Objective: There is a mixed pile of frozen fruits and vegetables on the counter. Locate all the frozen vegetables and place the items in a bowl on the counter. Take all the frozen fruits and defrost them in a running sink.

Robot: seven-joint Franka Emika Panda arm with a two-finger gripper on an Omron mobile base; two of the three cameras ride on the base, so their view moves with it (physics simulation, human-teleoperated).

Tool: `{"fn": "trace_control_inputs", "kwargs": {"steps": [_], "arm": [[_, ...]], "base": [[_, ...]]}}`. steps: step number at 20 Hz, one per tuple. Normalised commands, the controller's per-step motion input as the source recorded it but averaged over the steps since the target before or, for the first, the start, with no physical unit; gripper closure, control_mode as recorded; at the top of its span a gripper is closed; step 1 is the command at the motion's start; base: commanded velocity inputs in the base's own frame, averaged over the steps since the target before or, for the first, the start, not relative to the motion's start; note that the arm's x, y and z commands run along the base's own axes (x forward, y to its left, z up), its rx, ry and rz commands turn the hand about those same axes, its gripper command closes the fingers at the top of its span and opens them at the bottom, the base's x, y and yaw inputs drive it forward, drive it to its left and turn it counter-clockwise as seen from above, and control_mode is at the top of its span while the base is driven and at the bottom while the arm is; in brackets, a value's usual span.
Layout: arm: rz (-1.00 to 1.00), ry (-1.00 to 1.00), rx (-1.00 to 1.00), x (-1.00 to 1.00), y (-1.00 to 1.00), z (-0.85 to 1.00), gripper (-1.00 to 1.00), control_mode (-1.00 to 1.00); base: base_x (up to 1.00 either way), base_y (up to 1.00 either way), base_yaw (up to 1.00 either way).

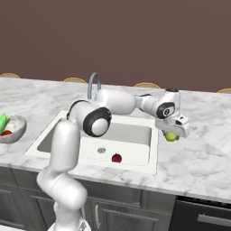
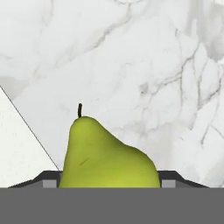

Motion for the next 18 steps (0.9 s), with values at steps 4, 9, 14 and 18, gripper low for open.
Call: {"fn": "trace_control_inputs", "kwargs": {"steps": [4, 9, 14, 18], "arm": [[0.0, -0.19, 0.0, -0.19, 0.99, 0.32, 1.0, -1.0], [0.02, -0.01, -0.05, 0.03, 0.96, -0.13, 1.0, -1.0], [0.06, 0.08, -0.07, 0.06, 1.0, 0.05, 1.0, -1.0], [0.09, 0.18, 0.0, 0.19, 1.0, -0.06, 1.0, -1.0]], "base": [[0.0, 0.0, 0.0], [0.0, 0.0, 0.0], [0.0, 0.0, 0.0], [0.0, 0.0, 0.0]]}}
